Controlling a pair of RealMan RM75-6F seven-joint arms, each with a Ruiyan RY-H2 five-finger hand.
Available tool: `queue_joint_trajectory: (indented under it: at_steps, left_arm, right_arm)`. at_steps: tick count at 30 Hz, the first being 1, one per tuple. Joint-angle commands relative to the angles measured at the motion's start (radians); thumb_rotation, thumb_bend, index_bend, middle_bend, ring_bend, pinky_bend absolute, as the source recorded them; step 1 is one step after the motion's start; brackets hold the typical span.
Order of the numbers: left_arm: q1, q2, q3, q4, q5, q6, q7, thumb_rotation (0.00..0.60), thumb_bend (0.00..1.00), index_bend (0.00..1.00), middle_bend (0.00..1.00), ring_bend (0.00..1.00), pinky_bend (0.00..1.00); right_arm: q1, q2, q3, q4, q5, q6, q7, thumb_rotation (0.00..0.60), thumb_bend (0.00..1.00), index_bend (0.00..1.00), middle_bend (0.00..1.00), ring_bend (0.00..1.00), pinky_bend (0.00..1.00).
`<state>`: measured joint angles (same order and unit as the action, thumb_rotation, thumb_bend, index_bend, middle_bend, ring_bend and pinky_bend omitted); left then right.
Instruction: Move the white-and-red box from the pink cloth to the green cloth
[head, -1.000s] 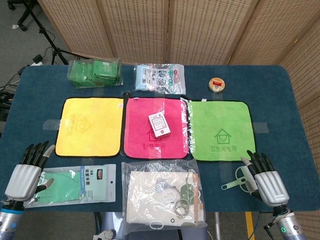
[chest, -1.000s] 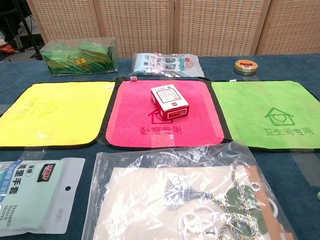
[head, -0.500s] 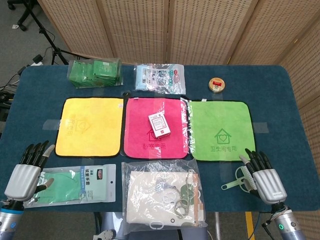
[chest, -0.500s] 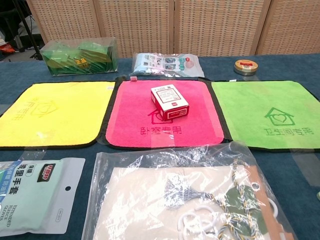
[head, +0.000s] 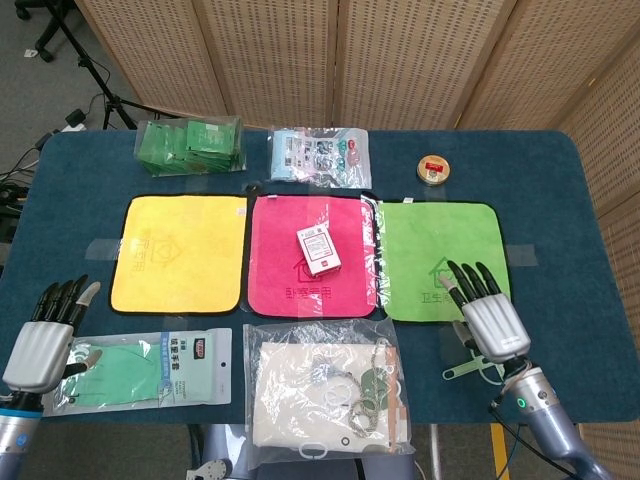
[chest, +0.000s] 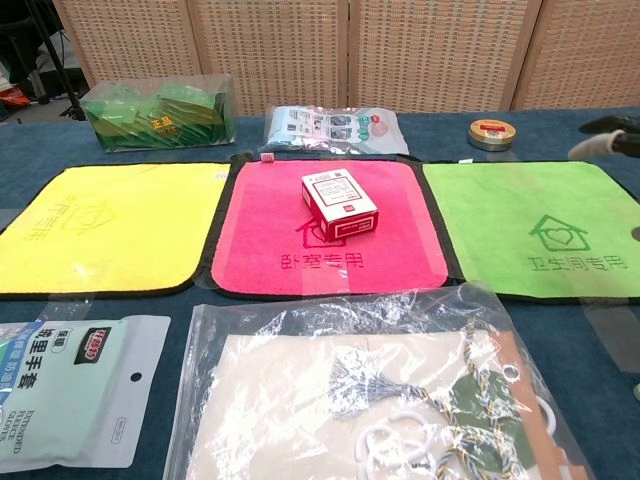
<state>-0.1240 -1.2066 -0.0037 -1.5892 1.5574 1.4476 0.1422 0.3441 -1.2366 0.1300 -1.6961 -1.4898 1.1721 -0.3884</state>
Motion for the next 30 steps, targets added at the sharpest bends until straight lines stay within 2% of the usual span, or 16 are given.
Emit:
queue_joint_trajectory:
  at_steps: [1, 4, 10, 13, 18, 21, 30]
  left_arm:
    - [-0.004, -0.001, -0.001, 0.004, -0.006, -0.008, -0.006, 0.600, 0.16, 0.00, 0.00, 0.00, 0.00]
    - [-0.007, -0.001, -0.002, 0.008, -0.010, -0.015, -0.017, 0.600, 0.16, 0.00, 0.00, 0.00, 0.00]
    - [-0.011, -0.001, -0.004, 0.016, -0.017, -0.023, -0.034, 0.600, 0.16, 0.00, 0.00, 0.00, 0.00]
    - [-0.013, 0.001, -0.005, 0.018, -0.019, -0.025, -0.043, 0.600, 0.16, 0.00, 0.00, 0.00, 0.00]
    - [-0.018, 0.000, -0.003, 0.024, -0.014, -0.030, -0.064, 0.600, 0.16, 0.00, 0.00, 0.00, 0.00]
    - [-0.022, -0.002, -0.001, 0.034, -0.014, -0.038, -0.077, 0.600, 0.16, 0.00, 0.00, 0.00, 0.00]
    - [-0.028, -0.008, 0.001, 0.048, -0.012, -0.045, -0.090, 0.600, 0.16, 0.00, 0.00, 0.00, 0.00]
  right_arm:
    - [0.085, -0.020, 0.065, -0.042, 0.081, -0.076, -0.117, 0.600, 0.47, 0.11, 0.00, 0.00, 0.00]
    - [0.133, -0.044, 0.090, -0.042, 0.114, -0.107, -0.192, 0.600, 0.48, 0.11, 0.00, 0.00, 0.00]
    - [0.238, -0.127, 0.130, -0.007, 0.177, -0.143, -0.356, 0.600, 0.67, 0.11, 0.00, 0.00, 0.00]
    - [0.282, -0.168, 0.144, 0.010, 0.202, -0.151, -0.419, 0.600, 0.72, 0.13, 0.02, 0.00, 0.00]
    - [0.394, -0.253, 0.164, 0.067, 0.223, -0.209, -0.535, 0.600, 0.72, 0.15, 0.04, 0.00, 0.00]
    - [0.454, -0.314, 0.173, 0.113, 0.277, -0.235, -0.605, 0.600, 0.72, 0.15, 0.04, 0.00, 0.00]
    - [0.562, -0.425, 0.170, 0.192, 0.387, -0.267, -0.681, 0.600, 0.72, 0.15, 0.04, 0.00, 0.00]
